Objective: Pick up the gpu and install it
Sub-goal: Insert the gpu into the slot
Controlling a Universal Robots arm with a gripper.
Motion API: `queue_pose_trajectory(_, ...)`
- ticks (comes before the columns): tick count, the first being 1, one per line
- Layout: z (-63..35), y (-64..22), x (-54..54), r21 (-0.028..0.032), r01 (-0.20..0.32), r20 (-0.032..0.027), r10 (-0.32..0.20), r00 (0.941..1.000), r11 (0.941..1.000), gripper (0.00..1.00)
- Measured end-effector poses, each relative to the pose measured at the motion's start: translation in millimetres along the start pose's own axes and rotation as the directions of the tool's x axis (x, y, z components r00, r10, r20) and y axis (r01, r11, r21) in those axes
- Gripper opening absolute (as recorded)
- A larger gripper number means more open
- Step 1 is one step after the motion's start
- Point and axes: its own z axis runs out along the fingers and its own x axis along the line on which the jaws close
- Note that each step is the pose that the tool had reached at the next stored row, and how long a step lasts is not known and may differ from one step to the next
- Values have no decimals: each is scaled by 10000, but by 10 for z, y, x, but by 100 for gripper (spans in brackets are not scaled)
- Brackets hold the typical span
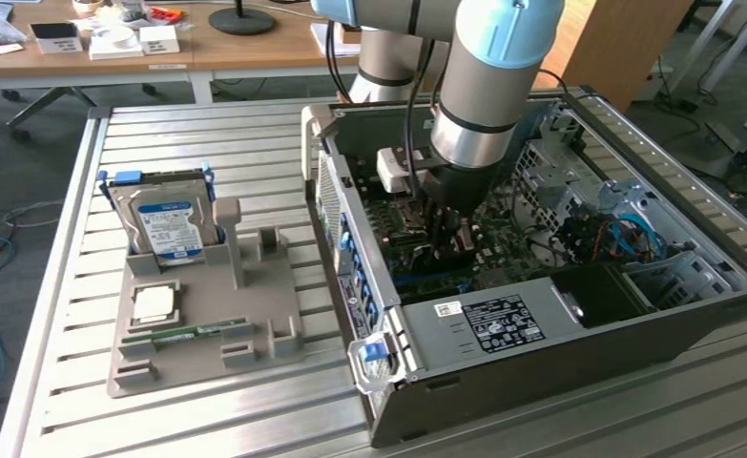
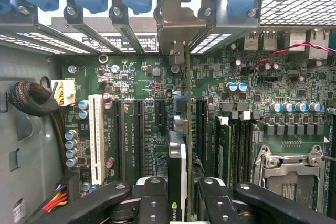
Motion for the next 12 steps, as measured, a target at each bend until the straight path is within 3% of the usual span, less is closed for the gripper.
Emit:
queue_pose_trajectory(4, 3, 3, -2, 3, -7, 7, 7, 10000, 10000, 27)
queue_pose_trajectory(5, 0, 0, 0, 0, 0, 1, 0, 10000, 10000, 45)
queue_pose_trajectory(6, -4, 0, 0, -1, 0, -1, 0, 10000, 10000, 52)
queue_pose_trajectory(12, -76, -1, -3, 1, -5, 2, 5, 10000, 10000, 52)
